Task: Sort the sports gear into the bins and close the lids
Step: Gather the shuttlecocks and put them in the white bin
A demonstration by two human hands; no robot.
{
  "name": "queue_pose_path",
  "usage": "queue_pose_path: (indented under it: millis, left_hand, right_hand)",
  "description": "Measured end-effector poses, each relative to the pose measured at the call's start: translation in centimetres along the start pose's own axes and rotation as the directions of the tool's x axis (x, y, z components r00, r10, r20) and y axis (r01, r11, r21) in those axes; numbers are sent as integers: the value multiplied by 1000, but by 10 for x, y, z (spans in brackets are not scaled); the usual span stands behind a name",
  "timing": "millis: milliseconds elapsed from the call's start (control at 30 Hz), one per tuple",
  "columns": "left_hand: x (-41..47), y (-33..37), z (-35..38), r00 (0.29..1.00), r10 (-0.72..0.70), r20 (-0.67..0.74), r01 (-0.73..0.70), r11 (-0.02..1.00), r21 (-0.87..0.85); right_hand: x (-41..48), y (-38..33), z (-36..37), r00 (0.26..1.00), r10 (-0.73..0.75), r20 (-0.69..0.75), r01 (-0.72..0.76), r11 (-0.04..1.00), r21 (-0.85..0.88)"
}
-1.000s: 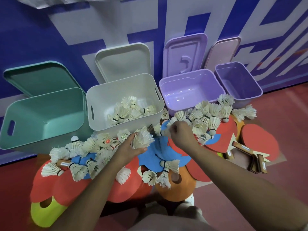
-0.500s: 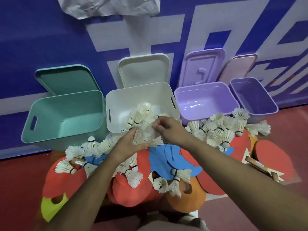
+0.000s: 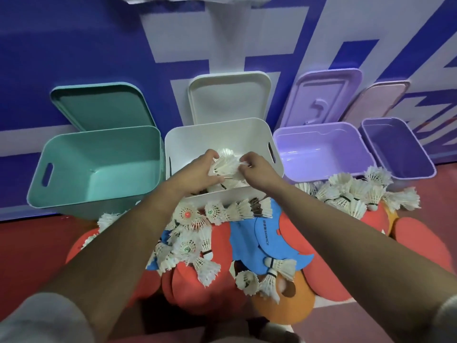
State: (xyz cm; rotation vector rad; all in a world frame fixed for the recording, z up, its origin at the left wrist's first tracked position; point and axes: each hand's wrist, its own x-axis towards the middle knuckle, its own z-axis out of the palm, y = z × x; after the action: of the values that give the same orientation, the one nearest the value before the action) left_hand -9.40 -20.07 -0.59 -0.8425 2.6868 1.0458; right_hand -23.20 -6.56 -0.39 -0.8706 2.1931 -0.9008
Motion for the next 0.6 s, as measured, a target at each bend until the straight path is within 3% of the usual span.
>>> queue_pose_path:
  millis: [133, 233, 300, 400, 500, 600]
  left_hand:
    - [17, -16, 18, 996, 50, 67, -55, 995, 78]
    - [14, -24, 31, 990, 36, 136, -31, 999, -43]
    - [7, -22, 31, 999, -1, 43, 8, 986, -165]
    - [-12, -19, 27, 986, 27, -165, -58, 981, -185]
    - [-49, -17, 33, 963, 55, -266, -123, 960, -250]
    - [-94, -20, 56, 960, 44, -277, -123, 953, -276]
  right_hand:
    - [17, 22, 4, 991, 80, 110, -53, 972, -228]
    - [12, 32, 2, 991, 91, 94, -53, 936, -347]
    - [2, 34, -3, 999, 37, -18, -41, 954, -298]
    - [-25, 36, -12, 985, -88, -149, 57, 979, -197]
    - [-65, 39, -16, 978, -171, -116, 151, 975, -162]
    - [-103, 52, -7, 982, -188, -17, 184, 975, -123]
